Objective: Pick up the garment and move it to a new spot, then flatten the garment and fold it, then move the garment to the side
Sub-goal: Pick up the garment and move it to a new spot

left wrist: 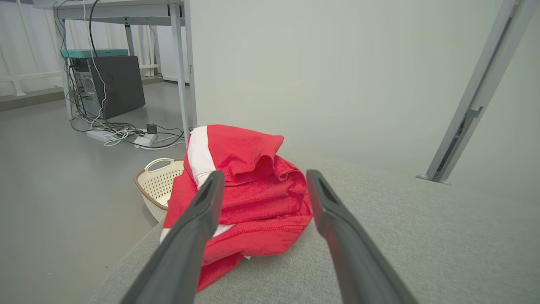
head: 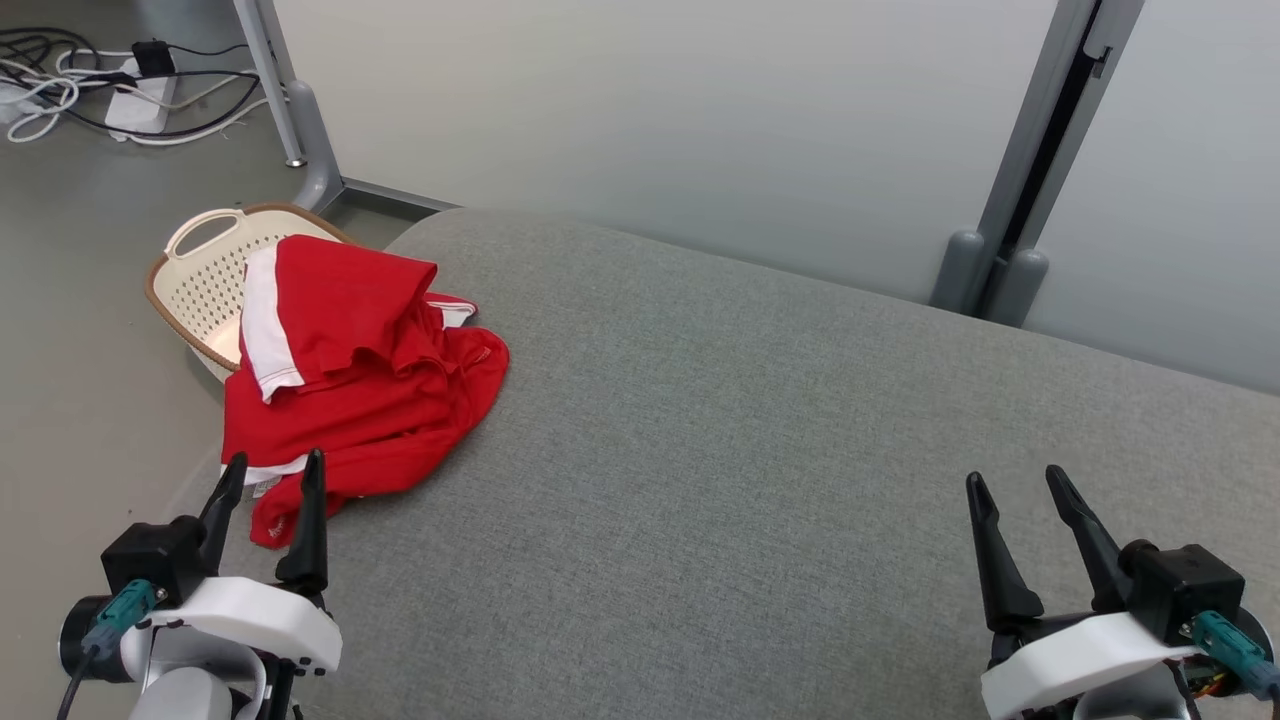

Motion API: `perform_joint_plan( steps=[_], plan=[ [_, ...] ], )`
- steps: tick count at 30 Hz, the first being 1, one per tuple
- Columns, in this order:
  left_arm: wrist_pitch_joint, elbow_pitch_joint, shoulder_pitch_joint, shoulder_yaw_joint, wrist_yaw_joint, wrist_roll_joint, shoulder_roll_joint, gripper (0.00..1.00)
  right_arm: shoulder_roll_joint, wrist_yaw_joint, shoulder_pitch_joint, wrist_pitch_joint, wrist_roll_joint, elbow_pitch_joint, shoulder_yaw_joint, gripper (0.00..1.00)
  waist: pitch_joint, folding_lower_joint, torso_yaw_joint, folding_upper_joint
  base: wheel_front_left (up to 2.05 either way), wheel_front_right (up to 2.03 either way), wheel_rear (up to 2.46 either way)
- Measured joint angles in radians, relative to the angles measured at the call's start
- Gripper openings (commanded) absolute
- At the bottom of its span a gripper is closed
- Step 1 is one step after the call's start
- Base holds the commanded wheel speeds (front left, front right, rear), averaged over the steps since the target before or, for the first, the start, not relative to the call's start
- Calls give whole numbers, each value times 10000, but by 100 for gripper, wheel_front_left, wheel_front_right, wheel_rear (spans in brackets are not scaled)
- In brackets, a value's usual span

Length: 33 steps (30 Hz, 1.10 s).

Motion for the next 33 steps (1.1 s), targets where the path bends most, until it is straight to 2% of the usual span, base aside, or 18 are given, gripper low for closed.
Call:
perform_joint_plan(
  steps=[6,12,26,27,28,29,30,33],
  plan=[
    [-13,667,-782,0,-107,-240,130,100,4,0,-255,293,-309,-303,136,100,555,0,-242,0,0,0,0],
    [-15,1772,-2244,88,-178,-690,458,100,2,0,-989,602,-686,-631,286,100,1660,0,-609,0,0,0,0],
    [-13,5007,-4862,-989,-205,-2767,1749,100,2,0,-2128,713,-1124,-727,631,100,3989,0,-1712,0,0,0,0],
    [-13,5102,-4954,-1080,-205,-2909,1814,92,2,0,-2156,713,-1127,-725,608,100,4079,0,-1764,0,0,0,0],
    [-13,5156,-5049,-1118,-205,-3018,1885,44,2,0,-2173,711,-1129,-713,585,100,4154,0,-1803,0,0,0,0],
    [-13,5152,-5128,-1162,-205,-3101,1967,25,2,0,-2181,711,-1129,-709,564,100,4212,0,-1831,0,0,0,0],
    [-13,5124,-5181,-1200,-205,-3168,2044,0,2,0,-2191,711,-1135,-708,545,100,4260,0,-1844,-1,0,0,0],
    [-15,4947,-5205,-1129,-205,-3181,2251,0,2,0,-2227,667,-1158,-675,491,100,4260,0,-1831,0,0,0,0]
  ],
)
